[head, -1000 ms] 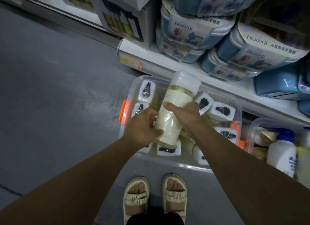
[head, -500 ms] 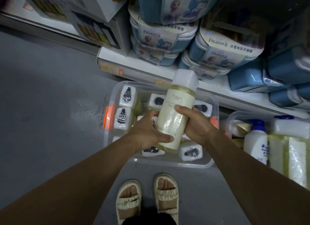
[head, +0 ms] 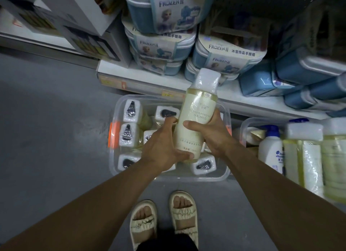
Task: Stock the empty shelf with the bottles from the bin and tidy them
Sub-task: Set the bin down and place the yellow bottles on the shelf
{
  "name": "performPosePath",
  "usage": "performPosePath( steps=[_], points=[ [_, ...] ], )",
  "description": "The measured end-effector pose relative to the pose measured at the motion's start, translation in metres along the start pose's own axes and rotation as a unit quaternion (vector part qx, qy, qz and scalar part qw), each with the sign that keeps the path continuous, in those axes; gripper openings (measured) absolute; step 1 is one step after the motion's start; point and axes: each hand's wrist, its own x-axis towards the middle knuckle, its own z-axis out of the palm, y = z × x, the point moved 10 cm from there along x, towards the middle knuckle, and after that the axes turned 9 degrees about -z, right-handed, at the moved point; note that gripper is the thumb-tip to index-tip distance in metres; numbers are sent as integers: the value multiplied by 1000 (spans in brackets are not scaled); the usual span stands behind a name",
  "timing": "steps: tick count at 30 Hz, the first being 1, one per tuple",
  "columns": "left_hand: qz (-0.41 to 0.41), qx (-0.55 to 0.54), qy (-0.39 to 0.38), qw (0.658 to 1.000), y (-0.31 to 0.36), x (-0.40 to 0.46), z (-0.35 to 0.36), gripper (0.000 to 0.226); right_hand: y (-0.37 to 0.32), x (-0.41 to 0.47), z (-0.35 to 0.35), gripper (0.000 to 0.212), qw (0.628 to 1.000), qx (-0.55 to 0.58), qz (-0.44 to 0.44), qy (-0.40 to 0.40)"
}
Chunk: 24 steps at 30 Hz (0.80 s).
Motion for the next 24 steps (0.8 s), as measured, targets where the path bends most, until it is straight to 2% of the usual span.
performPosePath(
  steps=[3,10,15,18,21,24],
  points=[
    [3,40,-21,999,-9,-1,4,89,-4,-5,-17,75,998,-60,-22,24],
    [-83,195,71,975,-69,16,-9,80,10,-13,-52,80,996,-79,-20,44],
    [-67,209,80,972,-78,38,-3,84,31,-13,-63,85,997,-71,-1,38],
    [-66,228,54,970,-83,56,8,89,39,-9,-66,88,997,-65,0,37],
    [-73,240,48,967,-94,68,16,89,45,-4,-66,74,998,-60,-13,34],
    [-57,255,72,963,-96,79,19,80,51,1,-64,70,998,-51,-18,37]
  ],
)
